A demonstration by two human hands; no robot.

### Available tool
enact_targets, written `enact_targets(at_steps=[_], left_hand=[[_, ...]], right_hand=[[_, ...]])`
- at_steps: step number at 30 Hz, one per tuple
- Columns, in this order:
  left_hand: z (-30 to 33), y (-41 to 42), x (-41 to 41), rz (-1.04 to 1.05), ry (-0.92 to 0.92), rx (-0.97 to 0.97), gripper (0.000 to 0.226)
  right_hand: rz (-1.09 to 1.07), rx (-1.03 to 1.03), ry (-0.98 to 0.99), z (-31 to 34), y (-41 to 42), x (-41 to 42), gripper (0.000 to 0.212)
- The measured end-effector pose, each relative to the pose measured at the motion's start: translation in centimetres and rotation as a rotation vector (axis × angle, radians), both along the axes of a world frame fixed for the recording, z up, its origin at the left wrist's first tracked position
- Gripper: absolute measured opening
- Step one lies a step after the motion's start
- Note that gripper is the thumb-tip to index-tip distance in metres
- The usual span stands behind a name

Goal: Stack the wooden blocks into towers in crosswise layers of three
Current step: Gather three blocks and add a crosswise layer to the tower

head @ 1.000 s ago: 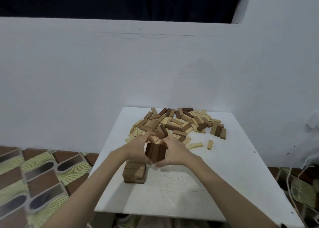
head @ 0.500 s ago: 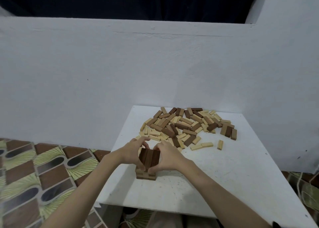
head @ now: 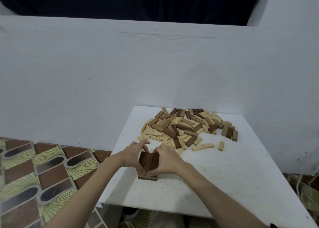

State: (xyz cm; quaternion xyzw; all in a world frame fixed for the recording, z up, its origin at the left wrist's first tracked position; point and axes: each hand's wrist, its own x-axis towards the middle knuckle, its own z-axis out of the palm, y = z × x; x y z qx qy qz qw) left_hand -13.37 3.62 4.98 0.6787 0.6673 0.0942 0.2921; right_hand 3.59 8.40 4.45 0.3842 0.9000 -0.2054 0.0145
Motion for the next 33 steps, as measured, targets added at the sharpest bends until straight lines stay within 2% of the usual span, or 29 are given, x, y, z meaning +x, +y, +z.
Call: enact_targets(at_steps=[11,25,29,32,33], left_hand=[[-0.2,-0.2,0.0,0.003,0.026,-0.001,0.101],[-0.3,0.0,0.2,0.042,-0.014,-0.048,0.1],[0.6,-0.5,-0.7,0.139,-0.213,-0.139,0.106],[2.0,-0.7,-0.9,0.37,-0.406,-0.227,0.085],[2.1,-0.5,-0.9,0.466,-0.46,-0.257,0.085]], right_hand=[[0.002,-0.006,-0.033,-0.2,0.0,-0.3,0.076],[-0.018,-0.036,-0.034,0.2,0.0,0.1,0.085],[-0.085,-0.169,0.055,1.5,0.2,1.1,0.103],[-0.288,-0.406,0.281,3.0,0.7,1.7,0.09],[-0.367,-0.491,0.335,3.4,0.8,1.6,0.086]])
